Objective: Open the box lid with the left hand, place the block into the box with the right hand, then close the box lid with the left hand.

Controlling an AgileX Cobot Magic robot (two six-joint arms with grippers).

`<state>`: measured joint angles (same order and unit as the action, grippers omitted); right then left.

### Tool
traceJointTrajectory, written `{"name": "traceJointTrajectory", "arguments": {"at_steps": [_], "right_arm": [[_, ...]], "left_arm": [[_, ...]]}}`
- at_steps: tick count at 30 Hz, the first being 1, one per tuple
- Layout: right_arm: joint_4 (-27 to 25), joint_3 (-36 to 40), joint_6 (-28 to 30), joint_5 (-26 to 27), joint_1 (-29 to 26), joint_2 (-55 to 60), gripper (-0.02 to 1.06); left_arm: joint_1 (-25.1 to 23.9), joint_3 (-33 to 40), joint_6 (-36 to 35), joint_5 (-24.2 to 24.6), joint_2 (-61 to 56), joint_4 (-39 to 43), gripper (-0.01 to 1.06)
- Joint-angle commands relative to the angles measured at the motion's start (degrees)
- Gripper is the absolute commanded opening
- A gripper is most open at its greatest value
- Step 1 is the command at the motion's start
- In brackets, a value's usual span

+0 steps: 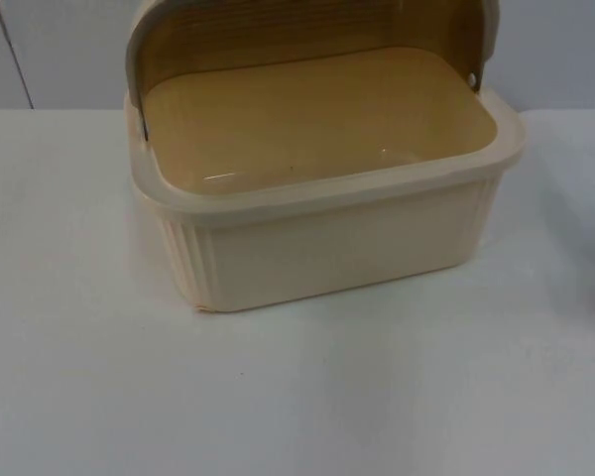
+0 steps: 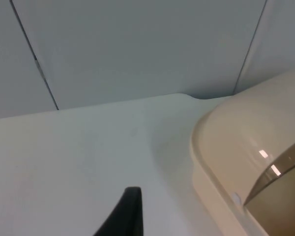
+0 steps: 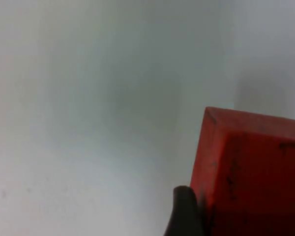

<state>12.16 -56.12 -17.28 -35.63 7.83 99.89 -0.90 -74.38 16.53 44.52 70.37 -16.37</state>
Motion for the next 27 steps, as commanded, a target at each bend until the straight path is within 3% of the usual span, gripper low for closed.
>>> {"name": "traceJointTrajectory", "arguments": {"at_steps": [1, 4, 5, 6, 9, 10, 12, 16, 20, 22, 26, 27], "right_arm": [[-1.4, -2.7, 5.8, -3.2, -0.2, -1.6, 0.0], [-12.2, -7.6, 23.2, -7.5, -0.2, -3.8, 0.0], [-20.3, -9.3, 31.8, -9.8, -0.2, -5.1, 0.0], [-20.3, -9.3, 31.8, -9.8, -0.2, -5.1, 0.0], [-31.4, -10.8, 45.8, -14.9, -0.2, -8.6, 0.0], [-31.4, -10.8, 45.8, -14.9, -0.2, -8.6, 0.0], [-33.6, -10.8, 51.4, -18.2, 0.2, -12.0, 0.0], [-33.5, -10.8, 51.6, -19.7, 1.4, -19.2, 0.0], [-30.3, -10.7, 54.7, -20.9, 6.0, -27.2, 0.0], [-28.6, -10.4, 54.7, -19.6, 8.0, -29.4, 0.0], [-26.8, -7.5, 55.0, -10.5, 13.8, -34.4, 0.0], [-26.8, -7.5, 55.0, -10.5, 13.8, -34.4, 0.0]], "left_arm": [[0.3, -0.1, -0.3, 0.1, 0.0, -0.8, 1.05], [0.3, -0.1, -0.3, 0.2, 0.0, -1.0, 1.05], [0.3, -0.1, -0.3, 0.3, 0.0, -1.0, 1.05], [0.3, -0.1, -0.3, 0.3, 0.0, -1.0, 1.05], [0.3, -0.1, -0.3, 0.8, 0.0, -1.0, 1.05], [0.3, -0.1, -0.3, 0.8, 0.0, -1.0, 1.05], [0.3, -0.1, -0.3, 1.2, 0.0, -1.0, 1.05], [0.3, -0.1, -0.3, 1.3, 0.0, -1.0, 1.05], [0.3, -0.1, -0.3, 1.2, 0.0, -1.0, 1.05], [0.3, -0.1, -0.3, 1.2, 0.0, -1.0, 1.05], [0.3, -0.1, -0.3, 1.2, 0.0, -1.0, 1.05], [0.3, -0.1, -0.3, 1.2, 0.0, -1.0, 1.05]]}}
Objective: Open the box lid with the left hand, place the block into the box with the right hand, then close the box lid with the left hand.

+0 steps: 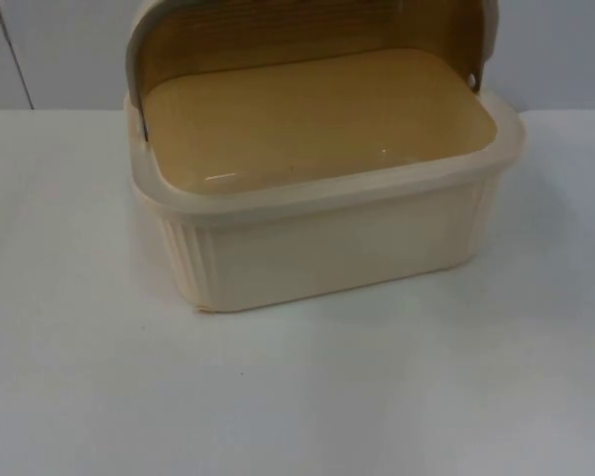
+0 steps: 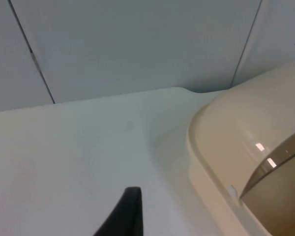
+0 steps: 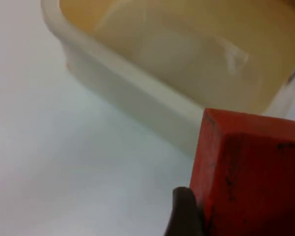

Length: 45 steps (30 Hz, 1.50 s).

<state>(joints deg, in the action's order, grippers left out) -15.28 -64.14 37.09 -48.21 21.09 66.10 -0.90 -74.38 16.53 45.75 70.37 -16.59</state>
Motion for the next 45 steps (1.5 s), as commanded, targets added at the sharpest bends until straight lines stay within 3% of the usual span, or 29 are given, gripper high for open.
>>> {"name": "traceJointTrajectory", "arguments": {"at_steps": [1, 4, 5, 6, 10, 14, 22, 31, 36, 45], "right_arm": [[0.4, 1.9, 0.9, 5.4, 1.4, -0.7, 0.0], [-2.8, 6.8, 1.1, 17.2, 2.8, -0.1, 0.0], [-7.7, 9.4, 1.1, 25.1, 3.2, 0.5, 0.0], [-7.7, 9.4, 1.1, 25.1, 3.2, 0.5, 0.0], [-16.5, 15.2, -1.8, 40.9, 3.5, 3.0, 0.0], [-17.1, 15.6, -2.1, 44.3, 3.6, 7.2, 0.0], [-16.3, 9.6, -1.9, 42.0, 4.3, 17.9, 0.0], [-14.4, -0.3, 0.0, 43.8, 4.9, 30.8, 0.0], [-14.4, -3.0, 2.9, 45.2, 7.2, 35.1, 0.0], [-14.8, -5.5, 2.2, 48.9, 8.9, 41.7, 0.0]], "left_arm": [[0.3, -0.1, -0.3, -0.1, 0.0, -1.0, 1.05], [0.3, -0.1, -0.3, -0.1, 0.0, -1.2, 1.05], [0.3, -0.1, -0.3, -0.1, 0.0, -1.2, 1.05], [0.3, -0.1, -0.3, -0.1, 0.0, -1.2, 1.05], [0.3, -0.1, -0.3, -0.1, 0.0, -1.2, 1.05], [0.3, -0.1, -0.3, -0.2, 0.0, -1.2, 1.05], [0.3, -0.1, -0.3, -0.4, 0.0, -1.0, 1.05], [0.3, -0.1, -0.3, -0.2, 0.0, -0.4, 1.05], [0.3, -0.1, -0.3, -0.2, 0.0, -0.4, 1.05], [0.3, -0.1, -0.3, -0.2, 0.0, 0.0, 1.05]]}}
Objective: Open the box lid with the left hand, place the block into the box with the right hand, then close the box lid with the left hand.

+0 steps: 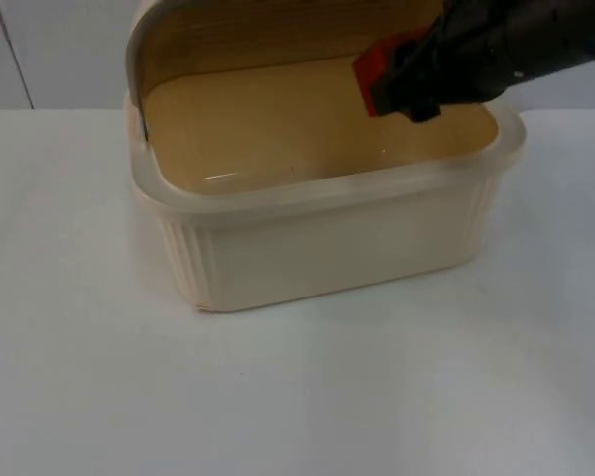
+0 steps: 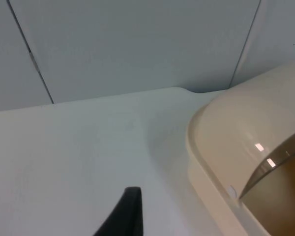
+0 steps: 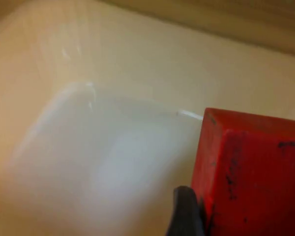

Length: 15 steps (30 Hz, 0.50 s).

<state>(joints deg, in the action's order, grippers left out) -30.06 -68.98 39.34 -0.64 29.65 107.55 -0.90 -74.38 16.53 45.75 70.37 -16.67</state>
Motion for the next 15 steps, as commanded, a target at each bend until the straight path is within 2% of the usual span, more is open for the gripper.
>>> {"name": "traceJointTrajectory", "arguments": {"at_steps": [1, 6, 15], "right_arm": [[0.0, -0.7, -0.1, 1.9, 0.3, 0.6, 0.0], [-0.3, -0.8, -1.2, 6.3, 0.3, 2.2, 0.0], [-0.3, -0.8, -2.6, 8.1, 0.3, 4.1, 0.0]], "left_arm": [[0.3, -0.1, -0.3, -0.2, 0.0, 0.2, 1.05], [0.3, -0.1, -0.3, -0.2, 0.0, 0.6, 1.05], [0.3, -0.1, -0.3, -0.2, 0.0, 0.8, 1.05]]}}
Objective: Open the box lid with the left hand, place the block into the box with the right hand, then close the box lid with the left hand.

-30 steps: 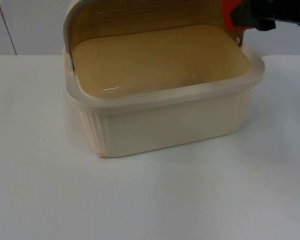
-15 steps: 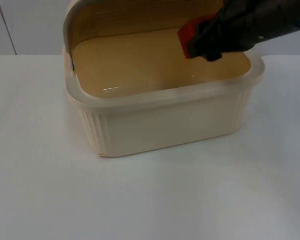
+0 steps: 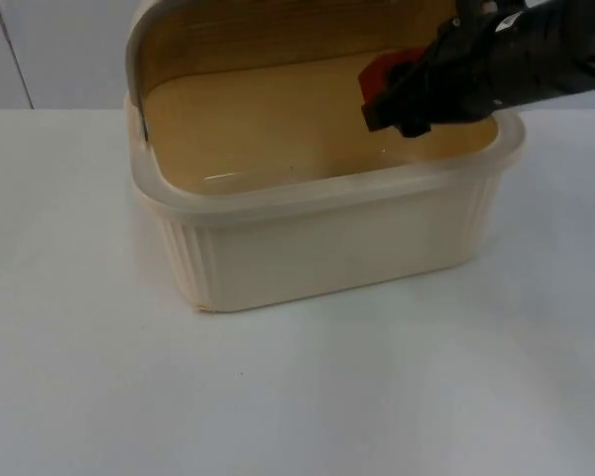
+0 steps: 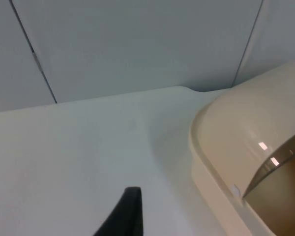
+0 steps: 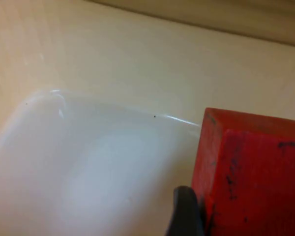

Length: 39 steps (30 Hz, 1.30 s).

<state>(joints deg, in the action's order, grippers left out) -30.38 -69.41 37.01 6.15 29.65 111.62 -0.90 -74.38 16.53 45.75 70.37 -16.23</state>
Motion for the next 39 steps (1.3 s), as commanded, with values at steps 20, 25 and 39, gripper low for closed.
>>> {"name": "traceJointTrajectory", "arguments": {"at_steps": [20, 25, 39], "right_arm": [[0.0, -0.4, -0.3, -1.1, 0.3, -0.4, 1.05], [0.2, -0.4, -0.3, -5.7, 0.3, -2.6, 1.05], [29.7, 1.9, -28.9, -39.8, 1.7, -15.0, 1.05]], "left_arm": [[0.3, -0.1, -0.3, 0.6, 0.0, 0.6, 1.05], [0.3, -0.1, -0.3, 0.6, 0.0, 0.6, 1.05], [0.3, -0.1, -0.3, 1.6, 0.0, 0.6, 1.05]]}}
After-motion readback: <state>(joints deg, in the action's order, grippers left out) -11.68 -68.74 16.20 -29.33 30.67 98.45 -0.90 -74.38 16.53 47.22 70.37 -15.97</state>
